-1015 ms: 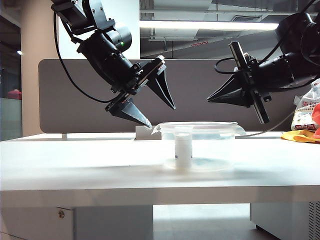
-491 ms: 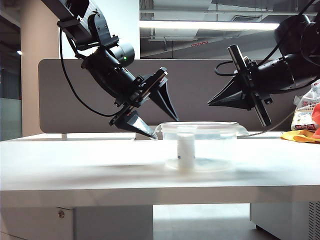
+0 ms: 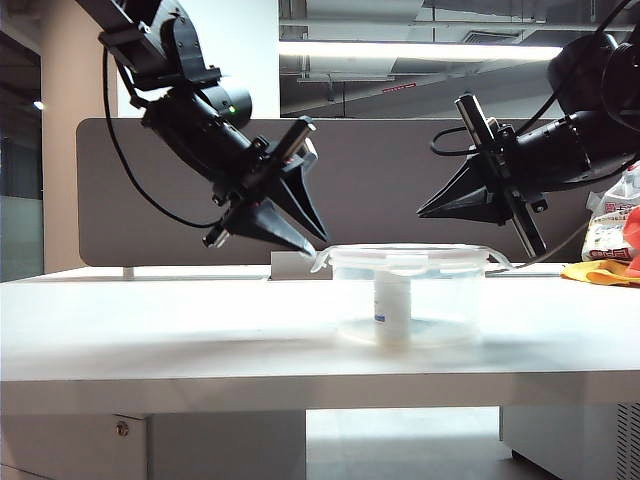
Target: Remove the lid of the round box, pick up the small white medicine bottle inside, and place it on the table.
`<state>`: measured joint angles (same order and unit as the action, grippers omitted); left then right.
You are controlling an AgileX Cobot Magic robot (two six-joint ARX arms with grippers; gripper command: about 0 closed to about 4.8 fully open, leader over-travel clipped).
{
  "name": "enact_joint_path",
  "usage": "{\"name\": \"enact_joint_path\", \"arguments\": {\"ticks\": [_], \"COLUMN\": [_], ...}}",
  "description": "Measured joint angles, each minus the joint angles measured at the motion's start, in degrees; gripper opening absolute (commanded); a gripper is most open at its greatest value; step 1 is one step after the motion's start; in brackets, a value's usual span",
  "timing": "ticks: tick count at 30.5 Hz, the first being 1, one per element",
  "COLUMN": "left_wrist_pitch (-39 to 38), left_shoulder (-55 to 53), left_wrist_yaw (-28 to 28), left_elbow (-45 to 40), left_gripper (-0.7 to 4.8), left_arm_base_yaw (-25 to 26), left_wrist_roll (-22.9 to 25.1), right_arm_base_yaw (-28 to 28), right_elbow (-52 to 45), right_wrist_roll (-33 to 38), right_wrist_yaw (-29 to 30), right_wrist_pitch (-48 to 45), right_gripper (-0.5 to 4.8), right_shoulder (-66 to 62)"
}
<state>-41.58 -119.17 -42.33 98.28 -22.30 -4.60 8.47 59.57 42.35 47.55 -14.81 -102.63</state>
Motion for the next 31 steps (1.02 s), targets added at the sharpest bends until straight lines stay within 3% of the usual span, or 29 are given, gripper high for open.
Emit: {"name": "enact_joint_path", "arguments": {"ticks": [5, 9, 12, 18, 24, 28, 31], "left_wrist_pitch": [-1.4, -7.3, -8.6, -7.0, -3.1, -0.6, 1.1], "left_shoulder": [1.0, 1.3, 4.1, 12.5, 19.7, 23.2, 25.7], "left_wrist_yaw": [-3.6, -3.5, 0.3, 9.6, 15.9, 20.9, 24.0], "left_elbow": [0.0, 0.0, -0.2, -0.2, -1.6, -4.7, -7.7], "left_gripper": [1.2, 1.19, 1.18, 1.15, 1.15, 1.15, 1.15], "left_arm_base_yaw": [0.3, 0.3, 0.3, 0.4, -1.1, -3.6, -5.4], "left_wrist_roll": [0.8, 6.4, 9.4, 11.3, 11.3, 11.6, 12.1], "right_arm_base_yaw": [0.0, -0.1, -0.8, -3.7, -4.6, -4.4, -4.4], "right_elbow": [0.0, 0.0, 0.0, 0.0, -0.2, -0.2, -0.2], "right_wrist_roll": [0.0, -1.5, -5.1, -14.6, -15.7, -15.6, -15.1], "right_wrist_yaw": [0.1, 1.1, -1.9, -12.5, -14.6, -14.4, -14.2], "right_wrist_pitch": [0.3, 0.5, 1.8, 15.5, 19.6, 18.2, 16.7], "right_gripper": [-0.06, -0.06, -0.06, -0.06, 0.0, 0.55, 0.68], "right_shoulder": [0.0, 0.3, 2.2, 5.5, 5.5, 5.5, 5.5]}}
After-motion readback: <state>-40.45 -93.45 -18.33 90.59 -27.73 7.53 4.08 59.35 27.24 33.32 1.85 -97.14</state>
